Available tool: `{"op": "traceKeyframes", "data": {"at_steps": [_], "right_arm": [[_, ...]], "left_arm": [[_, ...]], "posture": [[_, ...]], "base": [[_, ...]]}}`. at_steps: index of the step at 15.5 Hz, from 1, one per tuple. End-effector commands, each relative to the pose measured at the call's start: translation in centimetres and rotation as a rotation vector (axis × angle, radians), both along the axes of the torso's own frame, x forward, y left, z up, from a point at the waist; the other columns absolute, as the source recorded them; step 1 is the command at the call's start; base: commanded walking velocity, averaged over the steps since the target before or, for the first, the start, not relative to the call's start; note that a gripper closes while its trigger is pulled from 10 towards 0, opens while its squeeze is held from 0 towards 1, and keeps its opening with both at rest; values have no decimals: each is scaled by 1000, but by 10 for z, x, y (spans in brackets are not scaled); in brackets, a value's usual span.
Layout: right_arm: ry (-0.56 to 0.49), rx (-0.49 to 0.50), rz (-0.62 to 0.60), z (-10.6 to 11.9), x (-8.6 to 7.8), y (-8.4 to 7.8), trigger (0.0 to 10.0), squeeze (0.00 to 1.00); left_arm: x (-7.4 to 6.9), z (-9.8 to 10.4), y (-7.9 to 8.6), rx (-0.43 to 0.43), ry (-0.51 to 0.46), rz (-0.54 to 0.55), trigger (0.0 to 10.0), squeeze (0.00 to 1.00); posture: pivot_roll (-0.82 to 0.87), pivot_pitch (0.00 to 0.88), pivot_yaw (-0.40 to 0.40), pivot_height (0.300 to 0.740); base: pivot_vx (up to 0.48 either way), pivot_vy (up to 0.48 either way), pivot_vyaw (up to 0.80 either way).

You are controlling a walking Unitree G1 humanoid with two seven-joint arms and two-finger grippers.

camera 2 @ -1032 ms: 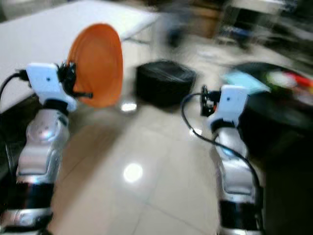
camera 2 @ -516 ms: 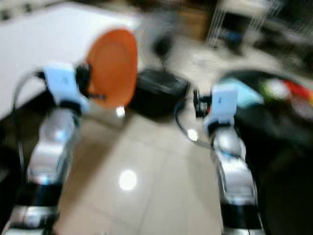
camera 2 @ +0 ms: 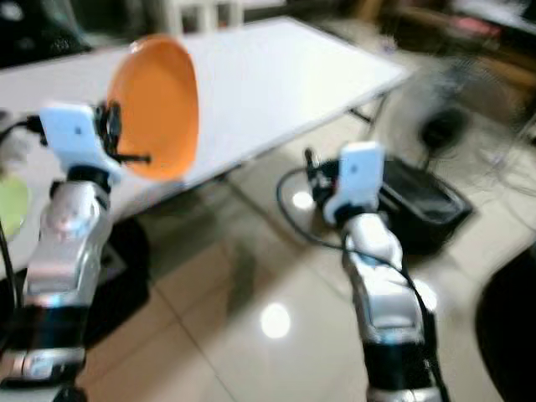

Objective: Setting the table

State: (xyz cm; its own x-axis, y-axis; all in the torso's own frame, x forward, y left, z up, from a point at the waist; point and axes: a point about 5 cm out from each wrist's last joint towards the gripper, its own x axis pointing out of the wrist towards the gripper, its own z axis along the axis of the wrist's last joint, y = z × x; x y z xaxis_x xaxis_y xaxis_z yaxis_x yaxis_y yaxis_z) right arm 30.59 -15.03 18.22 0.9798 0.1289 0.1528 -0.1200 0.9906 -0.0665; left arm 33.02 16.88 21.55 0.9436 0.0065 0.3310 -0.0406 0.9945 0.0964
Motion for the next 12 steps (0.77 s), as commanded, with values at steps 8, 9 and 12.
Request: {"op": "traceKeyframes", "data": {"at_steps": [8, 9, 12], "right_arm": [[36, 31, 15, -3, -2, -7, 10000, 0], [58, 12, 91, -5, -4, -1, 10000, 0], [86, 6, 263, -7, -12, 10, 10000, 0]], "left_arm": [[2, 11, -21, 6, -34, -101, 10000, 0], [3, 11, -17, -23, -20, -79, 10000, 0], [8, 8, -7, -222, 76, -166, 10000, 0]], "posture": [[-8, 0, -51, 740], [-8, 0, -50, 740], [-1, 0, -55, 740]], "base": [[469, 0, -272], [465, 0, 0], [0, 0, 0]]}}
